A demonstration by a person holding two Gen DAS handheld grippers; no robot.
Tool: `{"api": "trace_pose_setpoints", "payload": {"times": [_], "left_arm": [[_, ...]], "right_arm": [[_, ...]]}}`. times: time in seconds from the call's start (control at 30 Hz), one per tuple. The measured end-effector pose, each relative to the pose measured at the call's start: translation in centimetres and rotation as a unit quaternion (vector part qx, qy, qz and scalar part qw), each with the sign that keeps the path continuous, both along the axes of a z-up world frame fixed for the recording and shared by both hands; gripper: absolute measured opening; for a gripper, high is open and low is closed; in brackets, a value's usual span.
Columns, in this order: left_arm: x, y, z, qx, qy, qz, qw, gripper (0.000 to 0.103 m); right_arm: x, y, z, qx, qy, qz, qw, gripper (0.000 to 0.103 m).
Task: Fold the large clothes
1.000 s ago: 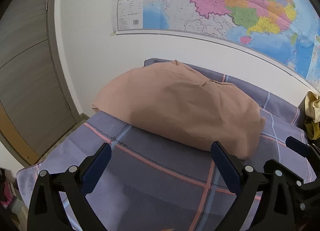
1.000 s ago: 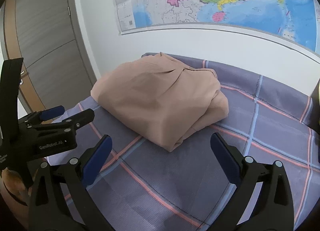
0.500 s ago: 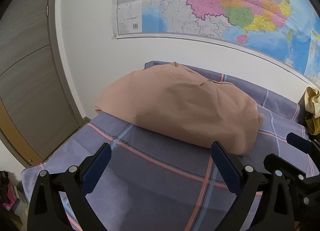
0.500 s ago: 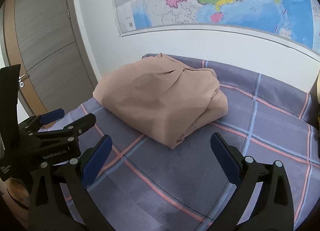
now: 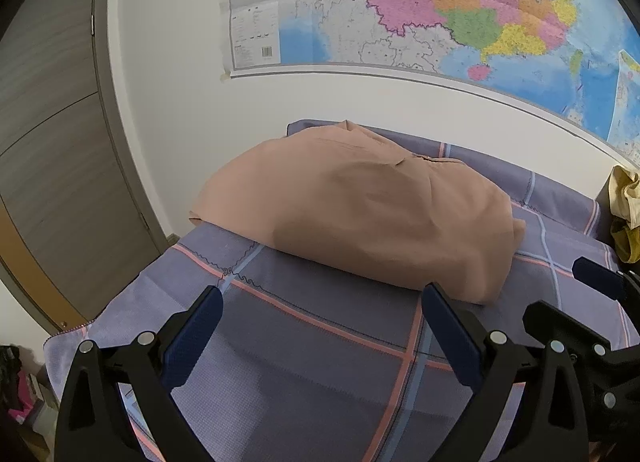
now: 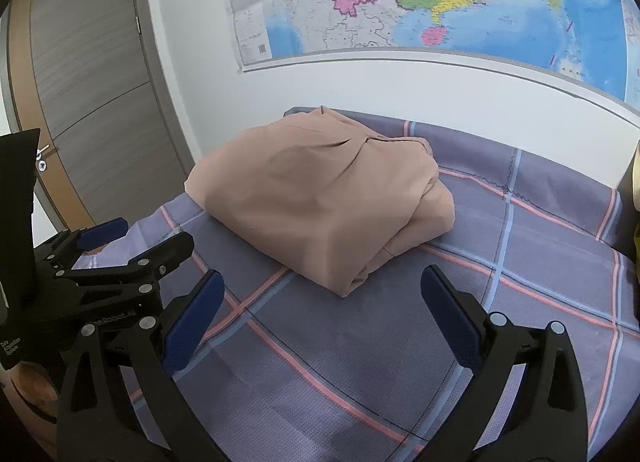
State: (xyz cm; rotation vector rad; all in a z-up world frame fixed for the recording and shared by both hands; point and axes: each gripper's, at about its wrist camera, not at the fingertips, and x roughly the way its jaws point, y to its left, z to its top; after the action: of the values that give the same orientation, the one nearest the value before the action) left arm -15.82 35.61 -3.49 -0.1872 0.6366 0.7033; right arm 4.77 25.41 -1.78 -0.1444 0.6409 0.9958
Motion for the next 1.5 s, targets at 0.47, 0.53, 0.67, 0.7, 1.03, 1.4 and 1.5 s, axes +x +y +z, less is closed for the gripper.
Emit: {"api": "trace_pose_setpoints", "payload": {"times": [0.47, 0.53, 0.67, 0.7, 1.03, 1.4, 1.5], "left_arm": [[-0.06, -0.04, -0.09, -0.003, 0.001, 0.001, 1.0, 0.096], [-0.04, -0.06, -0.09, -0.003, 0.001, 0.001, 1.0, 0.096], [-0.02, -0.04, -0.08, -0.003, 0.002, 0.001, 1.0, 0.096], [-0.01, 0.03, -0.09, -0.003, 0.002, 0.0, 1.0, 0.096], [0.05, 0.2, -0.29, -0.002, 0.005, -0.001, 1.0, 0.096], [0.08, 0.38, -0.48, -0.004, 0.006, -0.002, 1.0, 0.096], [0.08, 0.36, -0.48, -0.004, 0.007, -0.001, 1.0, 0.096]], "right_arm": [[-0.05, 0.21, 0.03, 0.001, 0.001, 0.002, 1.0, 0.097], [-0.11, 0.24, 0.04, 0.0, 0.0, 0.002, 1.0, 0.097], [-0.14, 0.34, 0.05, -0.001, 0.0, 0.003, 1.0, 0.097], [-0.11, 0.38, 0.05, -0.002, 0.001, 0.002, 1.0, 0.097], [-0.19, 0.44, -0.01, -0.004, 0.002, 0.002, 1.0, 0.097], [-0.2, 0.55, -0.16, -0.003, 0.006, 0.001, 1.0, 0.097], [-0.26, 0.59, -0.19, -0.004, 0.006, -0.001, 1.0, 0.097]]}}
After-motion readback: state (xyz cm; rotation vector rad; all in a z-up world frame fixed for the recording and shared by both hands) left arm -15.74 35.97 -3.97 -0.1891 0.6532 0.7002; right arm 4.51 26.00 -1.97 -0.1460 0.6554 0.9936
